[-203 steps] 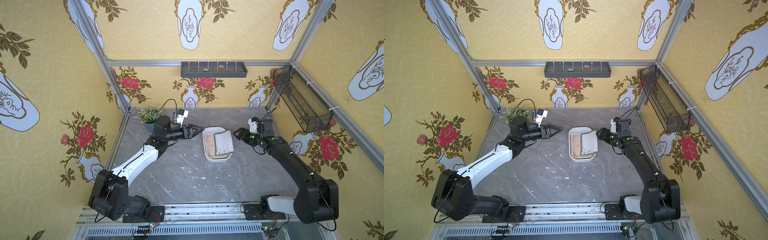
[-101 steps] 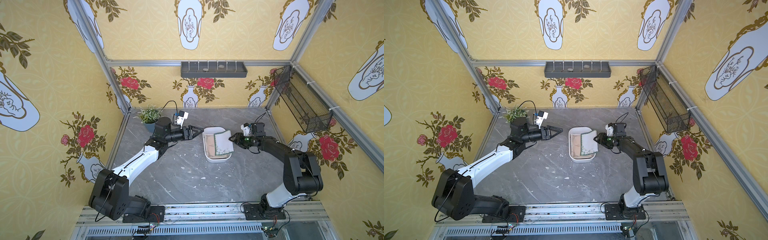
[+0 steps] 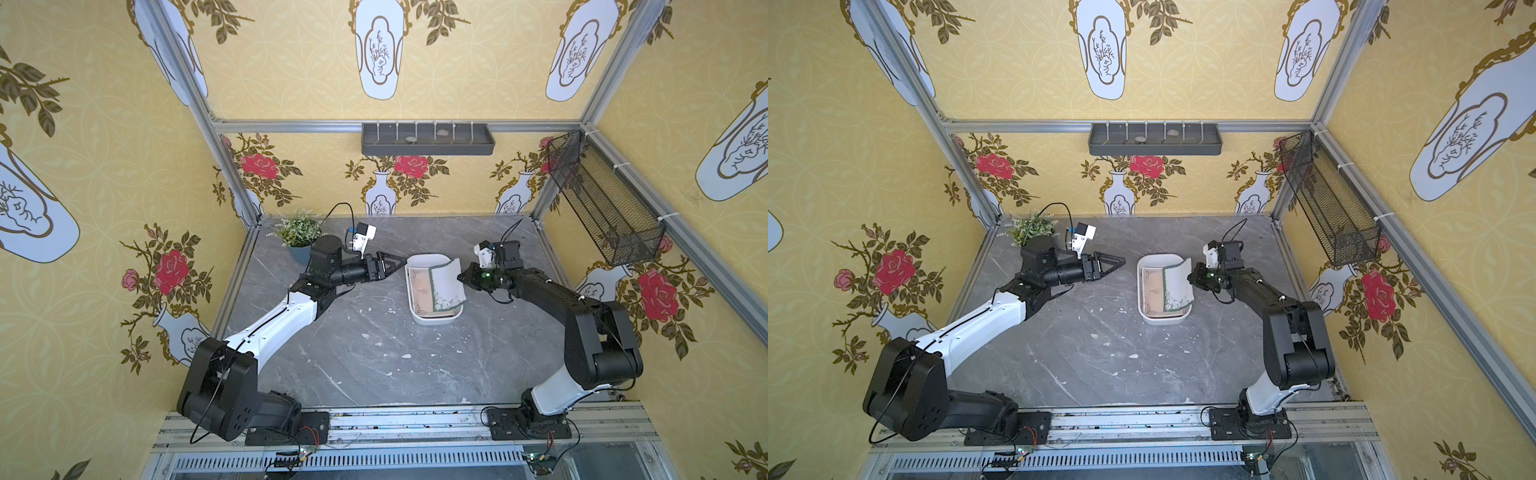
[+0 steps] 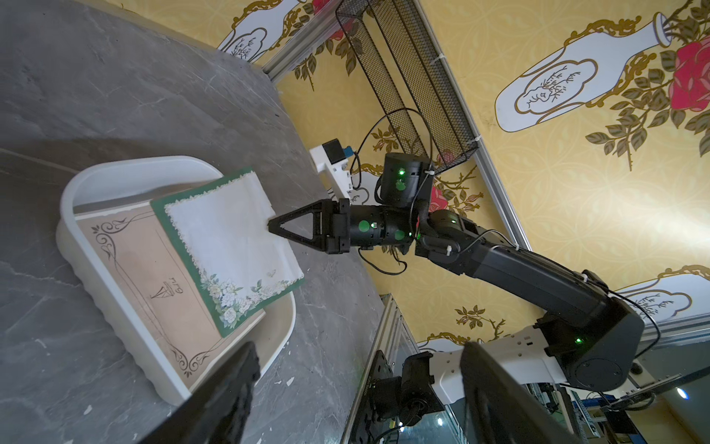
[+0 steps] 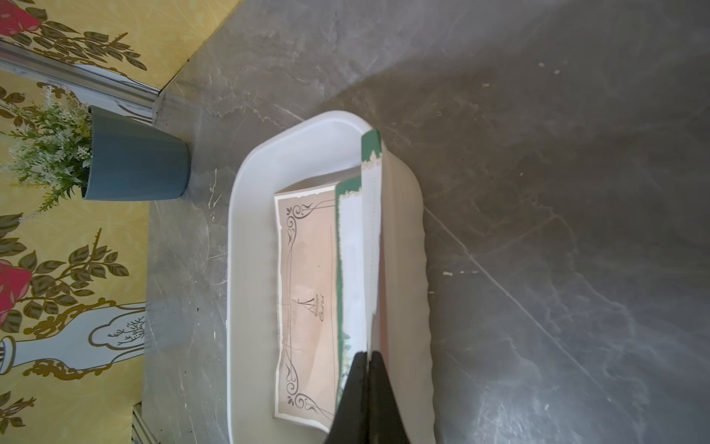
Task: Take out the stationery paper from the storage box
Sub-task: Pick up the stationery paper from the storage box, then place the stationery paper at the center of the board.
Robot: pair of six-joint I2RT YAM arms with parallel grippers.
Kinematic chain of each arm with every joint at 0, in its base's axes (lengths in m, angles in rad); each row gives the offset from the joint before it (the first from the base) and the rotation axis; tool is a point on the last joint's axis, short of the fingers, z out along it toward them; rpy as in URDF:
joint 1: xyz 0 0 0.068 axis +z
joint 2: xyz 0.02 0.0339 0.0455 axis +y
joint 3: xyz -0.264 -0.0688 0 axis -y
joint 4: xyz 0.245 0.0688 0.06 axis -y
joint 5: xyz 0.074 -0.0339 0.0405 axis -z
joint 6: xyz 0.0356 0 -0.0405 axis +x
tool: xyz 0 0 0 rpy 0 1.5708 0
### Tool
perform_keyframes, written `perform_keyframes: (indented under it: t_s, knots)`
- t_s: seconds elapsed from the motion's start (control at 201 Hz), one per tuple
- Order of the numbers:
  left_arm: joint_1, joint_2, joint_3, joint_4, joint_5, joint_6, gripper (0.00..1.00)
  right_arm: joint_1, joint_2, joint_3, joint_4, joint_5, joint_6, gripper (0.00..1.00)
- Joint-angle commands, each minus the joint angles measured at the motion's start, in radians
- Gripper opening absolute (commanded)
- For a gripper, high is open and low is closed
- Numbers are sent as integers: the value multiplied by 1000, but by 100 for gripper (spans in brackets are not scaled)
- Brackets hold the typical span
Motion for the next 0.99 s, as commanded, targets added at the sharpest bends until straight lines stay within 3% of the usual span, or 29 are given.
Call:
perform_keyframes:
  t_s: [0.0,0.13,0.274,0.339,0.508,0.752,0.986]
  knots:
    - [1,-8,-7,13,-4,14,84,42,-59,46,-54,113,-28,0]
    - [10,-12,-23,87,0,-16,86,67,-151,87,-89,130,1,0]
    - [62,34,-112,528,64,-249,90,64,-267,74,4,-22,80,0]
    - [68,76,-110,632,92,-313,89,58,-317,52,90,-118,137,0]
    - [62,136,-99,703,98,-337,87,56,-345,-8,403,-358,323,0]
    - [49,203,-62,708,108,-345,84,68,-274,-83,892,-490,624,0]
    - [38,259,-40,707,105,-349,83,111,-235,-64,977,-511,671,0]
